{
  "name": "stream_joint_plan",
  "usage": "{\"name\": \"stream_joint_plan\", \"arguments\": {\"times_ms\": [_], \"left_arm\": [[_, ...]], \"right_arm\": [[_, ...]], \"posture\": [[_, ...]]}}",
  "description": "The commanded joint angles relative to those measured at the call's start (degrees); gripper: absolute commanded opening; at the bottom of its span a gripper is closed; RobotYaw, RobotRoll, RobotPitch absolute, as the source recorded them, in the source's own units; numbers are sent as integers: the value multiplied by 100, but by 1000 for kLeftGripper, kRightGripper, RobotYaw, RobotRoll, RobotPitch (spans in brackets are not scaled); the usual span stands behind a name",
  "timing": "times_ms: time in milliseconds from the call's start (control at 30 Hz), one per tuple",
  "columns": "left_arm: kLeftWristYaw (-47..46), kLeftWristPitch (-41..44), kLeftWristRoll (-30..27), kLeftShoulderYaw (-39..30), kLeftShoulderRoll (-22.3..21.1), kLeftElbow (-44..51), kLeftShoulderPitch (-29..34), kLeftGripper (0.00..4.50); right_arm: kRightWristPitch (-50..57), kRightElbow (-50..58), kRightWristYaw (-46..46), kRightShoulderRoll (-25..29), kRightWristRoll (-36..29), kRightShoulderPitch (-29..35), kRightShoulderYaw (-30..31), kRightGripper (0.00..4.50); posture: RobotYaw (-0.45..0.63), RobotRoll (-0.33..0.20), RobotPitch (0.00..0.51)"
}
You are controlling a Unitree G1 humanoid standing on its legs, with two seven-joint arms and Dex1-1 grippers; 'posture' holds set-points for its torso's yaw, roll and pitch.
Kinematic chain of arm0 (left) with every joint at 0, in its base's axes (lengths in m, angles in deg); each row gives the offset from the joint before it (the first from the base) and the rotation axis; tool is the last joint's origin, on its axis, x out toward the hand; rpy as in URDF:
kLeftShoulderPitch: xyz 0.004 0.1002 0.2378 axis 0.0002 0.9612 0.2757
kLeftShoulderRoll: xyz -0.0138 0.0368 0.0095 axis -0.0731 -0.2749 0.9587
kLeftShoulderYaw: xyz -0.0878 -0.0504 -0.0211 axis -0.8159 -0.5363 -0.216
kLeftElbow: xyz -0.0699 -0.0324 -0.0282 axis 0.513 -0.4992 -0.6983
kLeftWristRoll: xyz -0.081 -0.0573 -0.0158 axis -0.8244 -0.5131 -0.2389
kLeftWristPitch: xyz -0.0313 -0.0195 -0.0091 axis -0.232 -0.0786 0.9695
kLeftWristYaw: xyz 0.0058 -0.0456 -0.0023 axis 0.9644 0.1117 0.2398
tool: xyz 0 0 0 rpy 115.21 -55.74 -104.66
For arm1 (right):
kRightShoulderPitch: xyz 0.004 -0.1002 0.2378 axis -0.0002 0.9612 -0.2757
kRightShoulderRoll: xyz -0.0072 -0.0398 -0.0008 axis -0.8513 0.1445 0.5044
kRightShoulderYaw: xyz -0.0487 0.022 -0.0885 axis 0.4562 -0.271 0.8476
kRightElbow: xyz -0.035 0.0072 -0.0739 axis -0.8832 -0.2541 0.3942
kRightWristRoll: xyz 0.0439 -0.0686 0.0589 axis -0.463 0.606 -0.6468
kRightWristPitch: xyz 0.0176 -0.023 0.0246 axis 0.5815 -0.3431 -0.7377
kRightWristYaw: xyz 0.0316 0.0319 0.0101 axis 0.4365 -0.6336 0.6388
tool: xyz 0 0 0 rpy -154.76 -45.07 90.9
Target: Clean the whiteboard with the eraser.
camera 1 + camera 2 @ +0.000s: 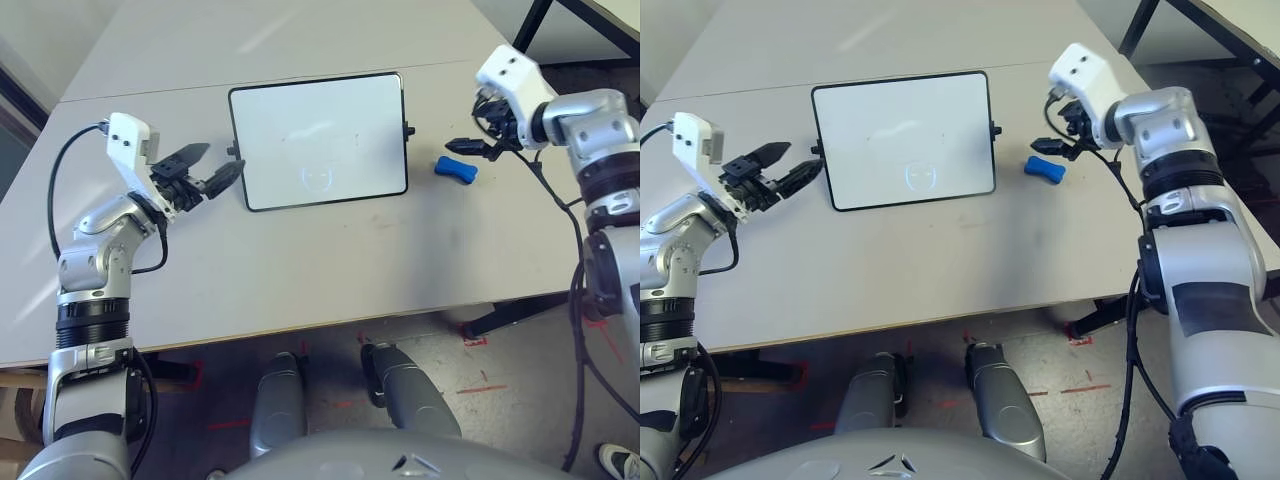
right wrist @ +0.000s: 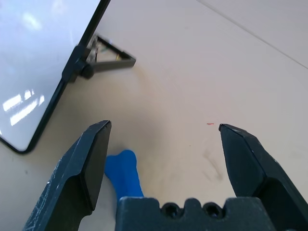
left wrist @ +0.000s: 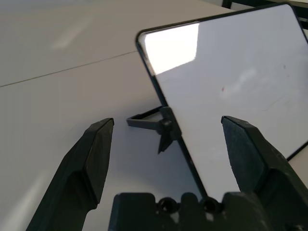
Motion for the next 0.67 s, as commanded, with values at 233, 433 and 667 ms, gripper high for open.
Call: {"name": "stream_joint_plan", "arguments": {"times_ms": [233,433,667], "left_arm": [[-1645,-573,499,-767,147,-608,72,4500],[-2326,-1228,760,-1071,-4,-1580,-193,4500],[-2360,-1554,825,-1009,-83,-2153,-426,4500]], "right_arm": [[-816,424,1875,-367,-1097,1087,-1572,4474],[-1685,360,2299,-561,-1233,1514,-1714,4474],[-2084,291,2556,-740,-1271,1544,-1651,4474]], "posture": [[-23,0,175],[-27,0,177],[-38,0,177]]}}
